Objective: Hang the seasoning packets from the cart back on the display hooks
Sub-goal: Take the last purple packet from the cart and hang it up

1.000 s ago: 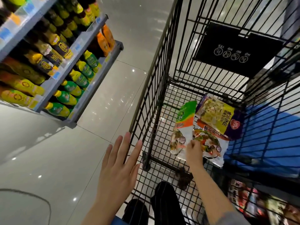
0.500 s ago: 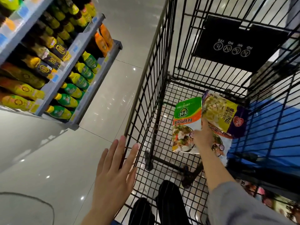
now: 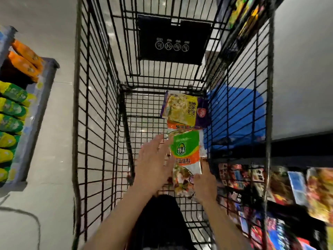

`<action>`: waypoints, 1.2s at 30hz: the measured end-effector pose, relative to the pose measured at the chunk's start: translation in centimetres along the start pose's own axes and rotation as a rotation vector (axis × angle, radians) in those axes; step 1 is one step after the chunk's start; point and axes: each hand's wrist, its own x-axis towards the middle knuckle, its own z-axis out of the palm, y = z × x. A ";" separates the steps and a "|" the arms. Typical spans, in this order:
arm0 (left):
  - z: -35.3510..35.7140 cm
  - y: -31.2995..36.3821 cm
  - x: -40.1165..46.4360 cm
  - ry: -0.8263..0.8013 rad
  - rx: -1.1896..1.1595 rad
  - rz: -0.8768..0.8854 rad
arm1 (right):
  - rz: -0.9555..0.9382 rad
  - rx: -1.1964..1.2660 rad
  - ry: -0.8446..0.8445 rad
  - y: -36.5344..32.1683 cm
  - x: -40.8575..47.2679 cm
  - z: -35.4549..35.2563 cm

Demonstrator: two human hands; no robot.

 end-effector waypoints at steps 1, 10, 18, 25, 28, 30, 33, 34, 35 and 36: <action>0.6 -0.5 1.8 -0.039 -0.024 -0.019 | 0.033 -0.008 0.005 0.6 0.1 0.1; 8.7 -6.3 16.1 -0.261 0.298 0.105 | 0.175 -0.038 0.022 3.3 2.7 1.0; 18.4 -5.1 21.4 -0.314 0.483 0.141 | 0.095 -0.142 -0.021 4.9 3.1 0.0; 17.9 -6.9 25.2 -0.375 0.600 0.212 | 0.064 -0.147 -0.050 3.9 3.6 -0.6; 17.6 -7.1 24.8 -0.382 0.585 0.187 | 0.041 -0.129 -0.056 3.9 3.2 -0.4; 17.0 -7.2 24.3 -0.396 0.574 0.187 | 0.033 -0.110 -0.063 4.1 3.1 -0.4; 15.9 -7.7 23.2 -0.426 0.629 0.168 | 0.003 -0.093 -0.073 3.8 2.7 -0.8; 15.5 -7.7 22.6 -0.438 0.679 0.170 | -0.008 -0.104 -0.077 3.5 2.5 -1.0; 15.2 -7.6 21.9 -0.446 0.727 0.169 | -0.018 -0.121 -0.080 3.2 2.2 -1.2; 14.9 -7.6 21.1 -0.459 0.766 0.164 | -0.030 -0.134 -0.083 3.0 1.9 -1.3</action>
